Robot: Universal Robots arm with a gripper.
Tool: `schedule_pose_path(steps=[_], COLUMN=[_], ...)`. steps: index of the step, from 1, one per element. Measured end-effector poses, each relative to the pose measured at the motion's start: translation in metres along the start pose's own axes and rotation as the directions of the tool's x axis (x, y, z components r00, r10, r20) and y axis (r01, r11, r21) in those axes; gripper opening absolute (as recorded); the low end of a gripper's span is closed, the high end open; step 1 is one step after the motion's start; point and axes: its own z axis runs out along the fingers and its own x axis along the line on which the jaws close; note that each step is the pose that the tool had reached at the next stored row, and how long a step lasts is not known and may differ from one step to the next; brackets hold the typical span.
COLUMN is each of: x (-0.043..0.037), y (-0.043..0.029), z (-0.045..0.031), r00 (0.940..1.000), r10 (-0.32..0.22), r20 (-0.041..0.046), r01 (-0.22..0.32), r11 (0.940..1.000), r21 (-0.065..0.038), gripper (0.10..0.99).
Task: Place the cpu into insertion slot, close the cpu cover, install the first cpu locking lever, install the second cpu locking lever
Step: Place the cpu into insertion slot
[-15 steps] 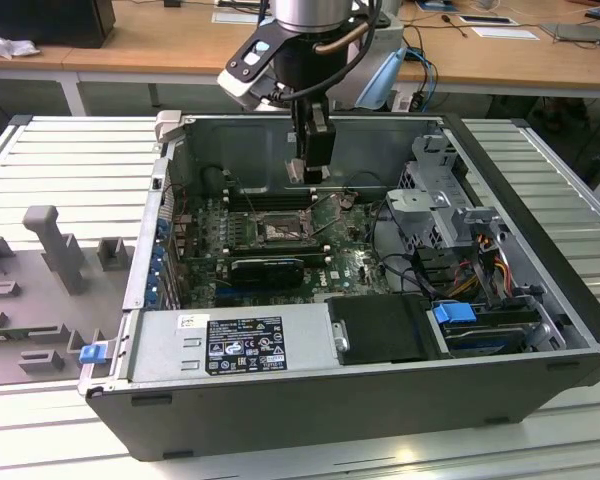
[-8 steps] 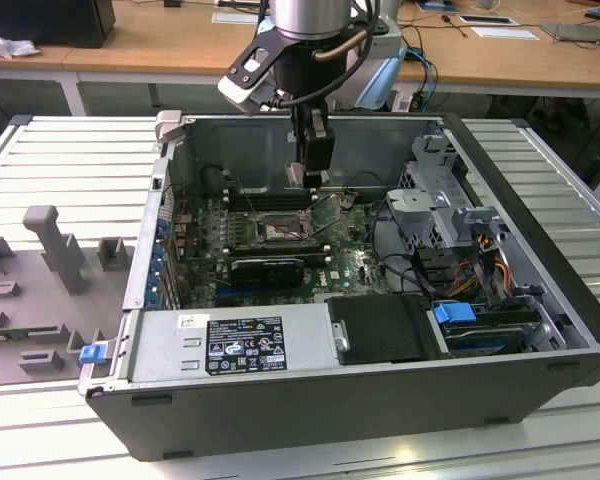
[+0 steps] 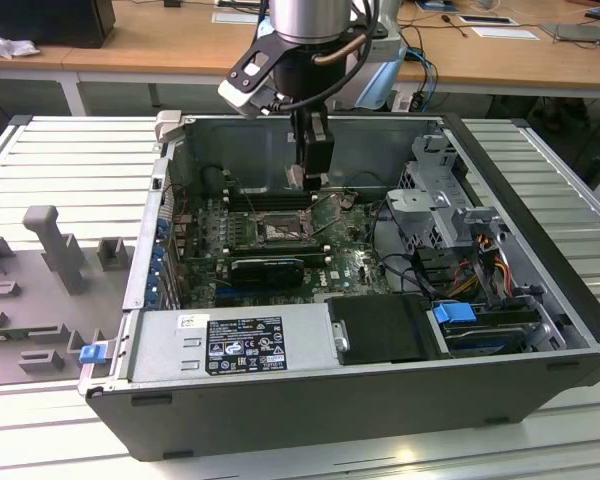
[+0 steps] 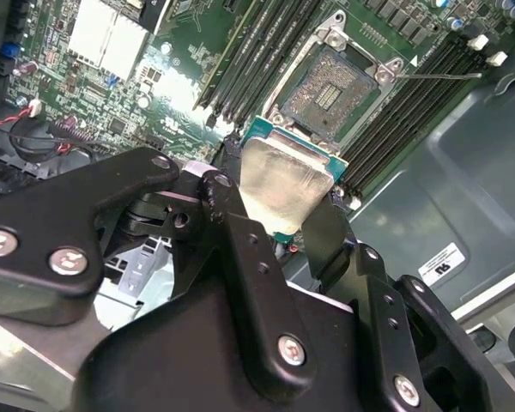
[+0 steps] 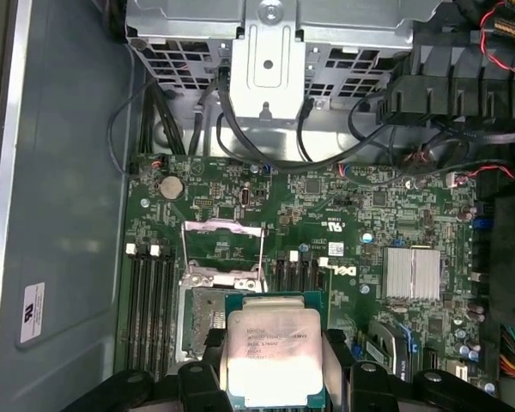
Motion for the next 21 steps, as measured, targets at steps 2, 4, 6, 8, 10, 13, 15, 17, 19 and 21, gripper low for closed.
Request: schedule_pose_path(steps=[2,4,6,8,10,13,15,17,19,21], x=[0.0000,0.0000,0.0000,-0.0001,-0.0001,-0.0002,-0.0001,0.0000,-0.0001,-0.0001], y=[-0.0001,-0.0002,-0.0002,-0.0003,-0.0004,-0.0006,-0.0009,-0.0011,-0.0012,-0.0014], z=[0.0010,0.0019,0.0030,0.0039,0.0049,0.0077,0.0102,0.0125,0.0138,0.0149], r00=[1.0000,1.0000,1.0000,1.0000,1.0000,1.0000,1.0000,1.0000,1.0000,1.0000], r10=[0.000,0.000,0.000,0.000,0.000,0.000,0.000,0.001,0.002,0.002], r20=[0.0000,0.0000,-0.0001,0.0000,-0.0001,-0.0002,-0.0001,0.0000,0.0001,0.0001], r01=[0.000,0.000,0.000,0.000,0.000,0.000,0.000,-0.001,-0.002,-0.002], r11=[1.0000,1.0000,1.0000,1.0000,1.0000,1.0000,1.0000,1.0000,1.0000,1.0000], r21=[0.000,0.000,0.000,0.000,0.000,0.000,0.000,0.000,0.000,0.000], gripper=[0.529,0.529,0.529,0.529,0.529,0.529,0.529,0.529,0.529,0.529])
